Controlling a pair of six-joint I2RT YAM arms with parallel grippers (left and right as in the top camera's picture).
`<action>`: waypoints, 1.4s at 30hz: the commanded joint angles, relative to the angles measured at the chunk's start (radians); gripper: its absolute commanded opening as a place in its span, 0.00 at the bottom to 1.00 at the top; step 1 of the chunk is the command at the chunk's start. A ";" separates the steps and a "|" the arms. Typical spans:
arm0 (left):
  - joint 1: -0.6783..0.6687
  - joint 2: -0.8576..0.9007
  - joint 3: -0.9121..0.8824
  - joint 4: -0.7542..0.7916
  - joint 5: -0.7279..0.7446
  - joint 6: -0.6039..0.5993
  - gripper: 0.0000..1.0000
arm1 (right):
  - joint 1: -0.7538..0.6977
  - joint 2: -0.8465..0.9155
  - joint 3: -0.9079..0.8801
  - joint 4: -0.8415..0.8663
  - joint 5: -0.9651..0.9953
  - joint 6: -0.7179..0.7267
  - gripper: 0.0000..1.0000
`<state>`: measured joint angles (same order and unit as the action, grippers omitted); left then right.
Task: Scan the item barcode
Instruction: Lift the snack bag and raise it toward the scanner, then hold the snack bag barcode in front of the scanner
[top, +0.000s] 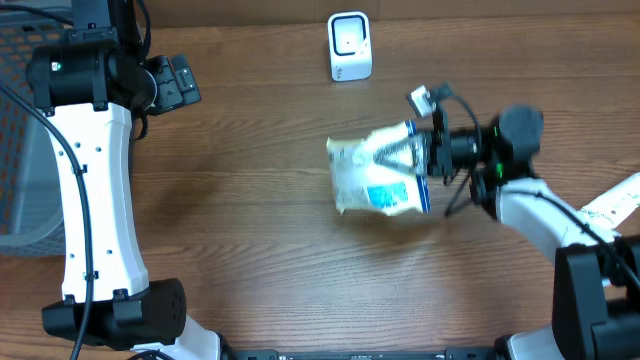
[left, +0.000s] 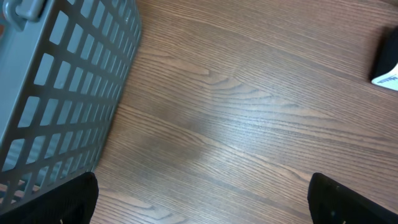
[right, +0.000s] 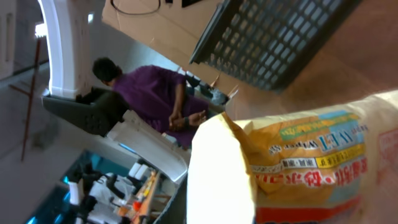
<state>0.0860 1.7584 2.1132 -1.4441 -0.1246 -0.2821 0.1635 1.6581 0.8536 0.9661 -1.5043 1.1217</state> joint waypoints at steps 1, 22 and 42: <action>0.003 0.002 -0.003 0.001 -0.013 -0.003 1.00 | -0.013 0.048 0.222 -0.103 -0.027 -0.301 0.04; 0.003 0.002 -0.003 0.001 -0.013 -0.003 1.00 | -0.069 0.225 1.101 -1.373 0.994 -0.787 0.04; 0.003 0.002 -0.003 0.001 -0.013 -0.003 1.00 | 0.146 0.406 1.183 -1.371 1.871 -1.823 0.04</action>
<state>0.0860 1.7584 2.1132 -1.4441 -0.1280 -0.2821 0.3050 2.0228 2.0033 -0.4389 0.2527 -0.5472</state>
